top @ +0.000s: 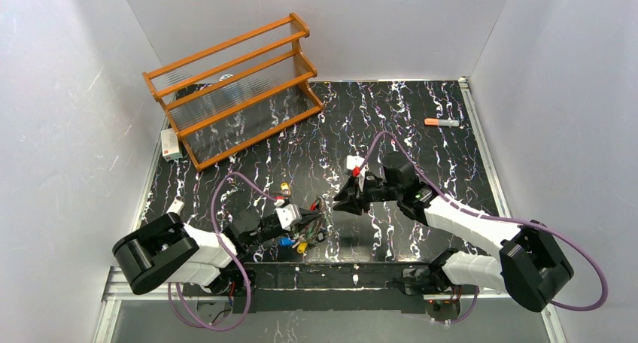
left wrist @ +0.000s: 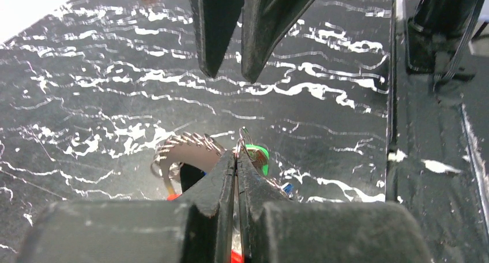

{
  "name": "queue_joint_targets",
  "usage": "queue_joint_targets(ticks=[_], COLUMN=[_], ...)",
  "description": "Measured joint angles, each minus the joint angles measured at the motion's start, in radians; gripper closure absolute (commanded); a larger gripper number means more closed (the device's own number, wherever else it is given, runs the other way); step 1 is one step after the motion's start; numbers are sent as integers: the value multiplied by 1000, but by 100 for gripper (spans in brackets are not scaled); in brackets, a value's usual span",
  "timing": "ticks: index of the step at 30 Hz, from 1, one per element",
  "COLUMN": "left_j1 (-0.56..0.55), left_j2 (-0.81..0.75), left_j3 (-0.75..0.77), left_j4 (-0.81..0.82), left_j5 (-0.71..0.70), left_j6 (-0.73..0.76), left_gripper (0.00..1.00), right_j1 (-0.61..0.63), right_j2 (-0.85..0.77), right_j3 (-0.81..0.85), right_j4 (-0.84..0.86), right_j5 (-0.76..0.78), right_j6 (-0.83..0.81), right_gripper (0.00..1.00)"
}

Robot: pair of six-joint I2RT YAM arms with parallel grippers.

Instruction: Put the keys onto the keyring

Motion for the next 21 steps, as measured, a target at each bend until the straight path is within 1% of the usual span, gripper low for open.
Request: queue_joint_targets(ticks=[4, 5, 7, 9, 16, 17, 19, 21], left_j1=[0, 0, 0, 0, 0, 0, 0, 0], left_j2=[8, 9, 9, 9, 9, 9, 9, 9], left_j3=[-9, -9, -9, -9, -13, -13, -13, -13], left_j4=[90, 123, 130, 138, 149, 150, 151, 153], left_j5=[-1, -3, -3, -4, -5, -5, -5, -5], left_j6=[-31, -42, -46, -49, -57, -58, -60, -60], left_gripper=[100, 100, 100, 100, 100, 100, 100, 100], right_j1=[-9, -9, -9, -9, -9, -9, -9, -9], right_j2=[5, 24, 33, 51, 97, 100, 113, 130], right_j3=[-5, -5, -5, -5, -5, -5, -5, -5], right_j4=[79, 109, 117, 137, 168, 172, 182, 191], right_j5=[-92, -140, -157, -181, -208, -211, -218, -222], right_j6=[37, 53, 57, 67, 85, 86, 89, 95], right_gripper=[63, 65, 69, 70, 72, 74, 82, 91])
